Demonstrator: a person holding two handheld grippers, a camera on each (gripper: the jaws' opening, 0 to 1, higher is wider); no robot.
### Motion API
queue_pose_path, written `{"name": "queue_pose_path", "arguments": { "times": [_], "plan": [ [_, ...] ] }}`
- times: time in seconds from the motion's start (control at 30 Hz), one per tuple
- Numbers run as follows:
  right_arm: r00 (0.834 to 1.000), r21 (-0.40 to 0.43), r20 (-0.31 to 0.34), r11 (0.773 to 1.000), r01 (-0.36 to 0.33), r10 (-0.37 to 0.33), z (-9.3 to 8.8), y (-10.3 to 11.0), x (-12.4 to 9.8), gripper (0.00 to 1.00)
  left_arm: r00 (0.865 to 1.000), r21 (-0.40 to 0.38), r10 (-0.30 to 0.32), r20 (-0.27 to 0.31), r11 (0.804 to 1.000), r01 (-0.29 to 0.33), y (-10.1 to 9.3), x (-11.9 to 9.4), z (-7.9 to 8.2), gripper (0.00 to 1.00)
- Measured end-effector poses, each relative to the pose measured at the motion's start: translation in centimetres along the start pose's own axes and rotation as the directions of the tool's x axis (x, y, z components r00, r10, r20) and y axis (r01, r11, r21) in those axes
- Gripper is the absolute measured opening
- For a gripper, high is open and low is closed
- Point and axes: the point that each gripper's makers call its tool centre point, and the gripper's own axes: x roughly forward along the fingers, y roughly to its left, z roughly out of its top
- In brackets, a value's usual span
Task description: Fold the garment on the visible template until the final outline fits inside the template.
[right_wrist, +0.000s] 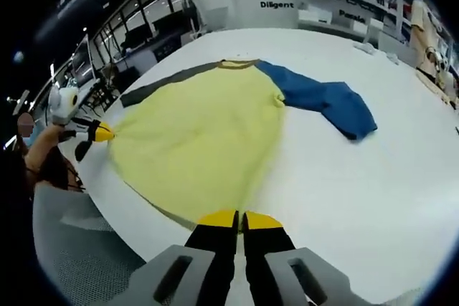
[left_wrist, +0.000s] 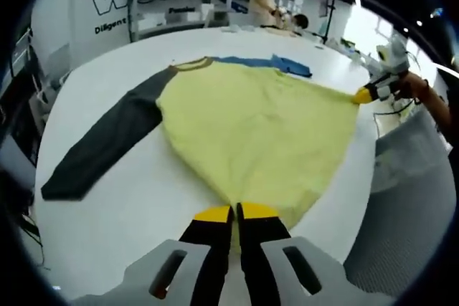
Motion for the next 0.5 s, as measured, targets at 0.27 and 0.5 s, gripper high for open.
{"name": "queue_pose_path", "arguments": {
  "times": [0.27,0.5],
  "plan": [
    [0.996,-0.036,-0.050,0.997,0.068,-0.070,-1.7,-1.5,1.1,0.00,0.999,-0.001,0.027,-0.040,1.000,-0.027,-0.3,0.4,-1.9,0.03],
    [0.995,-0.029,-0.063,0.997,0.076,-0.078,-2.2,-1.8,1.5,0.00,0.999,-0.004,0.024,-0.040,1.000,-0.025,-0.4,0.0,-2.7,0.07]
  ]
}}
